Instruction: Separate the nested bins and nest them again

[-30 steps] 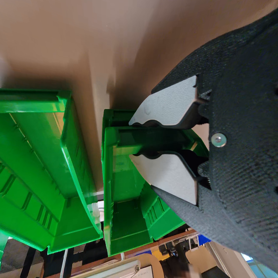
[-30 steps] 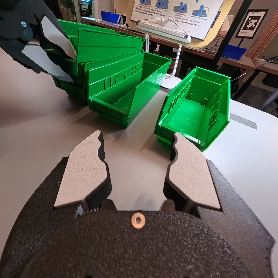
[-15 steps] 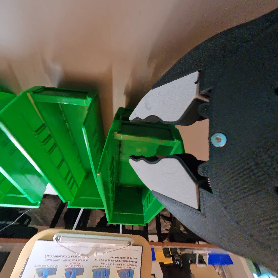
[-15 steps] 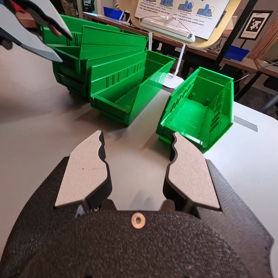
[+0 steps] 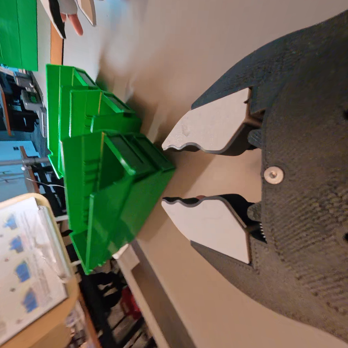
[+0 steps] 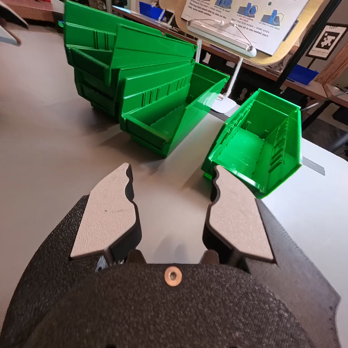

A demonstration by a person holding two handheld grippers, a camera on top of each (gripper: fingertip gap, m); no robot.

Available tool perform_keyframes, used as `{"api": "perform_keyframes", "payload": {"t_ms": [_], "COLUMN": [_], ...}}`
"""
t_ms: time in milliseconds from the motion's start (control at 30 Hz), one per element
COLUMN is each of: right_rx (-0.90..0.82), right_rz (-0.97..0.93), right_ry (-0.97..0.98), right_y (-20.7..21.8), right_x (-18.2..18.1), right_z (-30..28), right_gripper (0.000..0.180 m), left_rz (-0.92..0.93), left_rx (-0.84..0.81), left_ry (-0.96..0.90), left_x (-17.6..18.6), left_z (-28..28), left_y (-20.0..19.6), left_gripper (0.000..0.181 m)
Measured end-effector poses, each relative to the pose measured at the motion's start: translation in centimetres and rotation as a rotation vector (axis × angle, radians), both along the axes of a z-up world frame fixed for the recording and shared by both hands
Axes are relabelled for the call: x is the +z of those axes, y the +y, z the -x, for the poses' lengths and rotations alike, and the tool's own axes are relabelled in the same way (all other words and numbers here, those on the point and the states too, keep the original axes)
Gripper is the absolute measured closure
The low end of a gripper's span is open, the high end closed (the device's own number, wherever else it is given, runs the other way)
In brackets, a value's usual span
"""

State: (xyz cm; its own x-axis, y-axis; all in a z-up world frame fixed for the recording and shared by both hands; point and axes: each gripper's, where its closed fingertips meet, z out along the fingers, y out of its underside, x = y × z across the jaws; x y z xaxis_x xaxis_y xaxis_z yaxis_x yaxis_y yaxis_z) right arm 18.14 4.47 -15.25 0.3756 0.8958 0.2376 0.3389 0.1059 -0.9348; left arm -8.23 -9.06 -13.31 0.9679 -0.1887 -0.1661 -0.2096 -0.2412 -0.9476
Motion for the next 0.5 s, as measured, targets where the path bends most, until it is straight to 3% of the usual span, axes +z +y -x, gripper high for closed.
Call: {"api": "perform_keyframes", "payload": {"t_ms": [233, 500], "right_rx": [0.225, 0.373], "right_rz": [-0.009, -0.288], "right_ry": [-0.080, -0.513], "right_y": [-3.0, -2.7], "right_x": [0.1, -1.8], "right_z": [3.9, 10.3], "right_gripper": [0.117, 0.116], "left_rz": [0.026, 0.006], "left_rx": [0.045, 0.033], "left_ry": [-0.131, -0.106], "left_x": [-1.4, -1.7], "left_z": [2.1, 1.4], "left_y": [-1.9, -1.9], "left_gripper": [0.133, 0.131]}}
